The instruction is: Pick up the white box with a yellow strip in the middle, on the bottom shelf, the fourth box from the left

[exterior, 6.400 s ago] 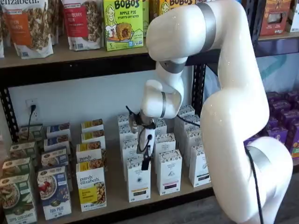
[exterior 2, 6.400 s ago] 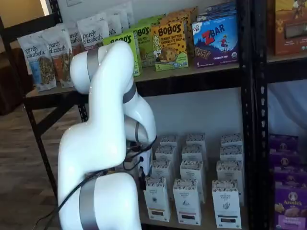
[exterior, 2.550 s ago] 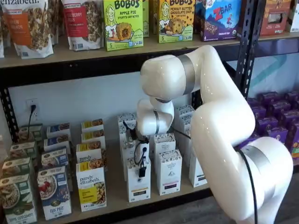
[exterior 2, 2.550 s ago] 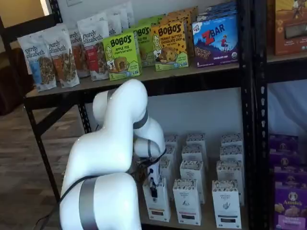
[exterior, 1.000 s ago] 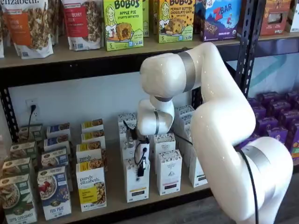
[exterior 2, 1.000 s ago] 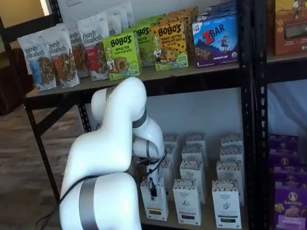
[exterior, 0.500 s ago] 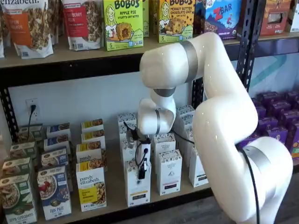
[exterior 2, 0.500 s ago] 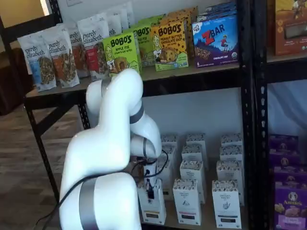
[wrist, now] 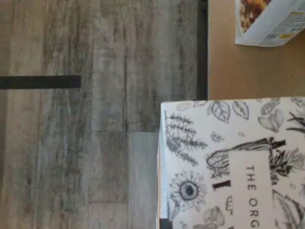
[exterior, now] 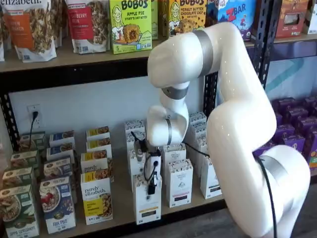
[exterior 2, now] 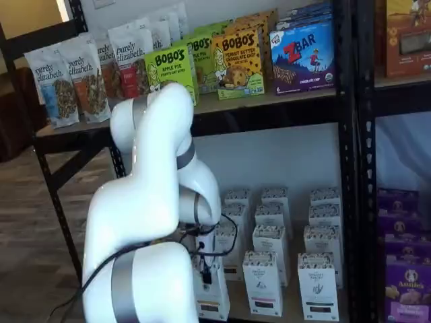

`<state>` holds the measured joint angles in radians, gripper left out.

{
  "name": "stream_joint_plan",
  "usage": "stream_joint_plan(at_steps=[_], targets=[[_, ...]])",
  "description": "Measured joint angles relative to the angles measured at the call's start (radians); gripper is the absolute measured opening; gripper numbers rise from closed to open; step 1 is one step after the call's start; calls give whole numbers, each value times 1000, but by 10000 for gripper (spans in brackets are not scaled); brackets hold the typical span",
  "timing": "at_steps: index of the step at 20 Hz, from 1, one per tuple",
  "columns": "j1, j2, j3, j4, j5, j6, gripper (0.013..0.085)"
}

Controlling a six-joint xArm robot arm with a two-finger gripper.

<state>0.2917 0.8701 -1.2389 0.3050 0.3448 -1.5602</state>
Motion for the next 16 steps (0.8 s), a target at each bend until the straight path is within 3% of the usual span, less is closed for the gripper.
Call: stream_joint_plan(at_steps=[10,12,16], targets=[[32,-141,210,33,-50,-6,450],[33,-173,250,7,-45,19,450],[42,-223,318,0,-69,32,450]])
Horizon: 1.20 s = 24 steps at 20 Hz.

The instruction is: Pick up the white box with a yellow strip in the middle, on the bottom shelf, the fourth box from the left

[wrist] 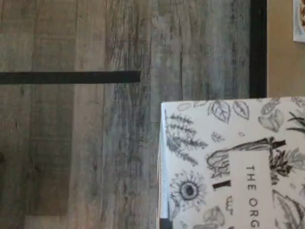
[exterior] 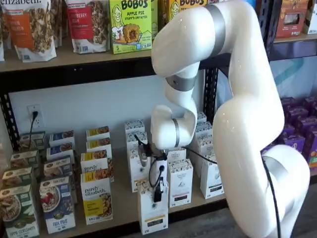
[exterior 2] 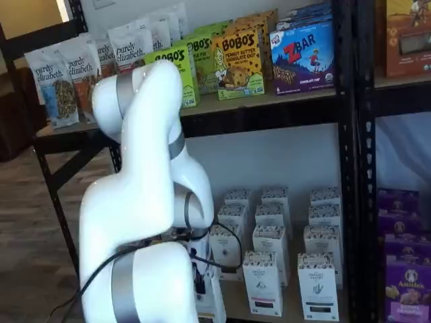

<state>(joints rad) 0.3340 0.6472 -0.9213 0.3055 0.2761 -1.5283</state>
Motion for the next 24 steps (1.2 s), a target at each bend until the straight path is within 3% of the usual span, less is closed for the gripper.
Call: stream_joint_plan(at_steps=[8,14,24], targets=[[23,-113,130,6,-30,15,450],[28,-201,203,-24,-25,51,450],[26,-355,280,-42,47,74,450]])
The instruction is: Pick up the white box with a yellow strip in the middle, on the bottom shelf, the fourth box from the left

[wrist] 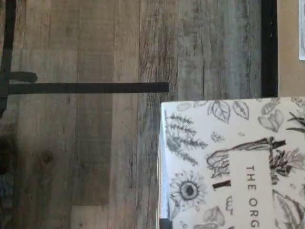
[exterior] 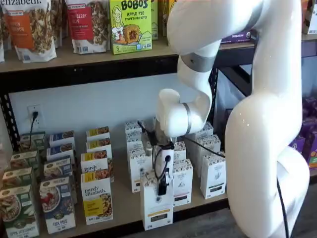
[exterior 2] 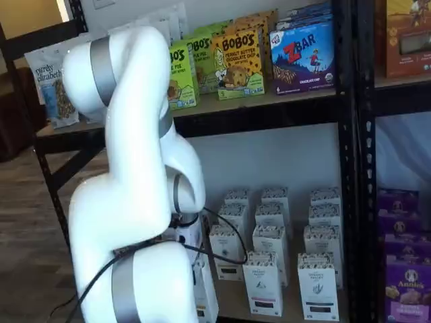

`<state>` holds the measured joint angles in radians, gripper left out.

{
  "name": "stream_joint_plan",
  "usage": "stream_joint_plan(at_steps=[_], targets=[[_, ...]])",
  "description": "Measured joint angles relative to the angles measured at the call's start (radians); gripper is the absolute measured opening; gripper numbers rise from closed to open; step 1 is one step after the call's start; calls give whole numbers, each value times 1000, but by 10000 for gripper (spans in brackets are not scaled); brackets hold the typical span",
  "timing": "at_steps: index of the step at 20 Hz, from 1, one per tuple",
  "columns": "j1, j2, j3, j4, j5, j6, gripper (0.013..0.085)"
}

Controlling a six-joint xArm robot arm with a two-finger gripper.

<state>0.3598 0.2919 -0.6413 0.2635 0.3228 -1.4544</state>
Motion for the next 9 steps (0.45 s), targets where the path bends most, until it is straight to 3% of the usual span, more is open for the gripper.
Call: stream_joint_plan(at_steps=[9], targets=[[-8,-131,60,-15,47,14,450]])
